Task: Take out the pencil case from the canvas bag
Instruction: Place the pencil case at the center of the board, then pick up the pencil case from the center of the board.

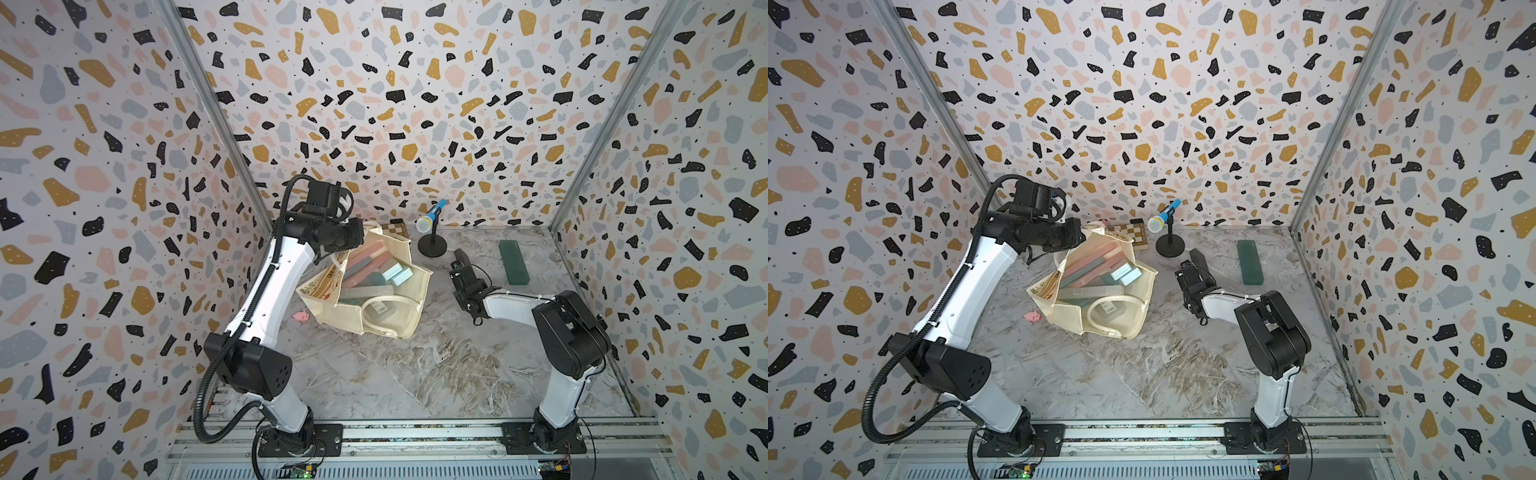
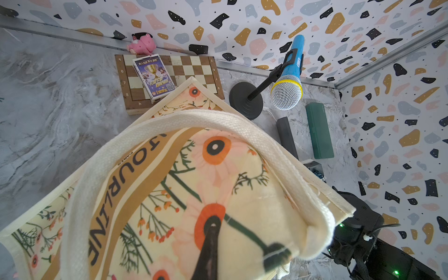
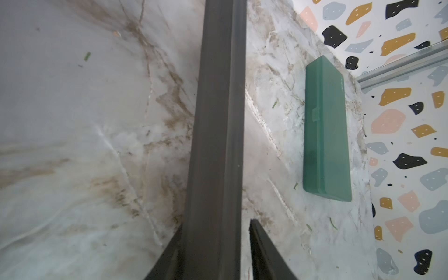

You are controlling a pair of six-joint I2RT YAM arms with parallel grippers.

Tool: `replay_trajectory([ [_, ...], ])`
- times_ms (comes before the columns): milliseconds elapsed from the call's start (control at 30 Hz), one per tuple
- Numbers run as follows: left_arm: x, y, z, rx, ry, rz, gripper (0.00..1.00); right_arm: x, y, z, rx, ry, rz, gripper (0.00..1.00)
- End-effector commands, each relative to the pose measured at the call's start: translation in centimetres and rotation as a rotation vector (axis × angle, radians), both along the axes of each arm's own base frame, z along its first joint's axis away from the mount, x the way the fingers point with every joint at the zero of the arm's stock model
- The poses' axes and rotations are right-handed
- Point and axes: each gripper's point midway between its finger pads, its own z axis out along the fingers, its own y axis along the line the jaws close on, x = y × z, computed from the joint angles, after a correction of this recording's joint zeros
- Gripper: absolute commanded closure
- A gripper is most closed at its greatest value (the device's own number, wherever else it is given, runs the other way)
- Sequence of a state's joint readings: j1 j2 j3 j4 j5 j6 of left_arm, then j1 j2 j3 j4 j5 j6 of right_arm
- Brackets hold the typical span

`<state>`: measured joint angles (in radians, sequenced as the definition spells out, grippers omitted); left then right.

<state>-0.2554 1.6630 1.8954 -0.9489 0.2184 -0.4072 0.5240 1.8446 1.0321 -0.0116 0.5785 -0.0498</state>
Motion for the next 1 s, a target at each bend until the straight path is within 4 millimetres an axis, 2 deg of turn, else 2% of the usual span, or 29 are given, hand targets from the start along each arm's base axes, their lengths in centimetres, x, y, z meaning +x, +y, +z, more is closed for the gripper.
replay_trajectory([
  [0, 0.2, 0.9, 1.8, 0.001, -0.051, 0.028, 1.00, -0.4, 0.6, 0.0, 0.015, 0.025, 0.028, 0.52],
  [67, 0.1, 1.0, 1.8, 0.002, -0.052, 0.030, 1.00, -0.4, 1.2, 0.2, 0.049, 0.029, 0.049, 0.47],
  [133, 0.1, 1.2, 1.8, 0.002, -0.052, 0.032, 1.00, -0.5, 2.0, 0.9, 0.105, 0.023, 0.077, 0.38],
  [267, 0.1, 1.1, 1.9, 0.000, -0.053, 0.029, 1.00, -0.7, 3.8, 3.5, 0.276, -0.009, 0.156, 0.27],
  [333, 0.1, 1.1, 2.0, -0.003, -0.055, 0.025, 1.00, -0.5, 3.5, 4.8, 0.355, -0.027, 0.158, 0.24],
  [400, 0.0, 1.0, 2.1, -0.009, -0.057, 0.021, 1.00, 0.3, 2.3, 5.4, 0.409, -0.022, 0.125, 0.24],
  [500, -0.1, 0.9, 2.5, -0.019, -0.069, 0.015, 1.00, 1.0, 1.2, 5.0, 0.490, 0.029, 0.115, 0.19],
  [633, -0.2, 0.8, 2.6, -0.023, -0.069, 0.015, 1.00, 1.6, 0.9, 3.5, 0.523, 0.101, 0.119, 0.09],
  [800, -0.3, 0.8, 2.6, -0.024, -0.065, 0.015, 1.00, 2.5, 0.0, 2.1, 0.546, 0.145, 0.103, 0.08],
  [967, -0.2, 0.7, 2.7, -0.027, -0.066, 0.011, 1.00, 3.0, -0.1, 1.1, 0.562, 0.185, 0.116, 0.09],
])
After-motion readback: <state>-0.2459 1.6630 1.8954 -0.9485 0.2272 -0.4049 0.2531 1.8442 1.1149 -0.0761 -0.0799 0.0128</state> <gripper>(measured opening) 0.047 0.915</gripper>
